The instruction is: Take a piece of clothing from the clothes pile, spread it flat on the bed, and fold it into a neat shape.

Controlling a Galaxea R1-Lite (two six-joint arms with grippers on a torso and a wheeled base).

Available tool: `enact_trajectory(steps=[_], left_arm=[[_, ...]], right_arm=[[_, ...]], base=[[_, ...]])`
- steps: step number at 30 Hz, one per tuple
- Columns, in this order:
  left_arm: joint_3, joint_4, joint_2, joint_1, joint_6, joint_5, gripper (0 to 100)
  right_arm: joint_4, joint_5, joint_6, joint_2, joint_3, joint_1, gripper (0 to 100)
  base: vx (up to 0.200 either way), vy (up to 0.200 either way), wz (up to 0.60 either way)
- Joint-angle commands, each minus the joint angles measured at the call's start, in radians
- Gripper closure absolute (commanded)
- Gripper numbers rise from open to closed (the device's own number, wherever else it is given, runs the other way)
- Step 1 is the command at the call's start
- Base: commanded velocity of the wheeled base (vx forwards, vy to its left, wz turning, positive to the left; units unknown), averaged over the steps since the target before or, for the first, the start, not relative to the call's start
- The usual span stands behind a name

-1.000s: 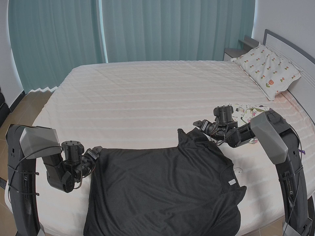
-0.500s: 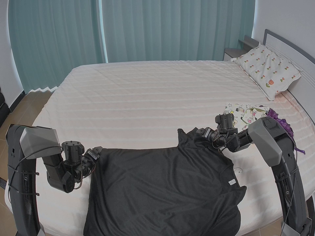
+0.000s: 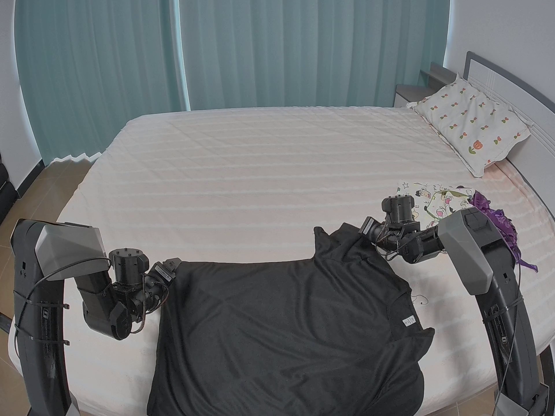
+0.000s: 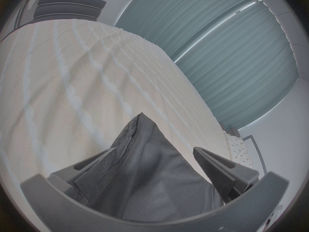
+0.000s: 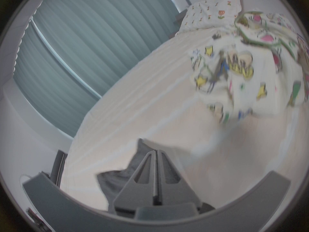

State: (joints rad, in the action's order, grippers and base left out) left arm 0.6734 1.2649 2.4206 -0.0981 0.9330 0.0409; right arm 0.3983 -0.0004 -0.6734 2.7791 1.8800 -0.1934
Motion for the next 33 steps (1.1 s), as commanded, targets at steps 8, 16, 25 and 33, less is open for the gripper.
enact_trajectory(steps=[8,16,25,33], left_arm=[[0.002,0.001,0.002,0.000,0.001,0.001,0],[0.002,0.001,0.002,0.000,0.001,0.001,0],[0.003,-0.001,0.003,0.000,0.001,0.001,0],[0.000,0.001,0.002,0.000,0.000,0.001,0]], right_arm=[[0.031,-0.044,-0.029,-0.012,0.117,0.055,100],[0.019,-0.067,-0.051,0.016,0.120,0.048,100],[-0.018,-0.069,-0.041,0.020,0.120,0.049,0],[-0.006,-0.059,-0.031,-0.121,-0.081,0.065,0]], base=[[0.000,0.000,0.00],[0.000,0.000,0.00],[0.000,0.000,0.00],[0.000,0.000,0.00]])
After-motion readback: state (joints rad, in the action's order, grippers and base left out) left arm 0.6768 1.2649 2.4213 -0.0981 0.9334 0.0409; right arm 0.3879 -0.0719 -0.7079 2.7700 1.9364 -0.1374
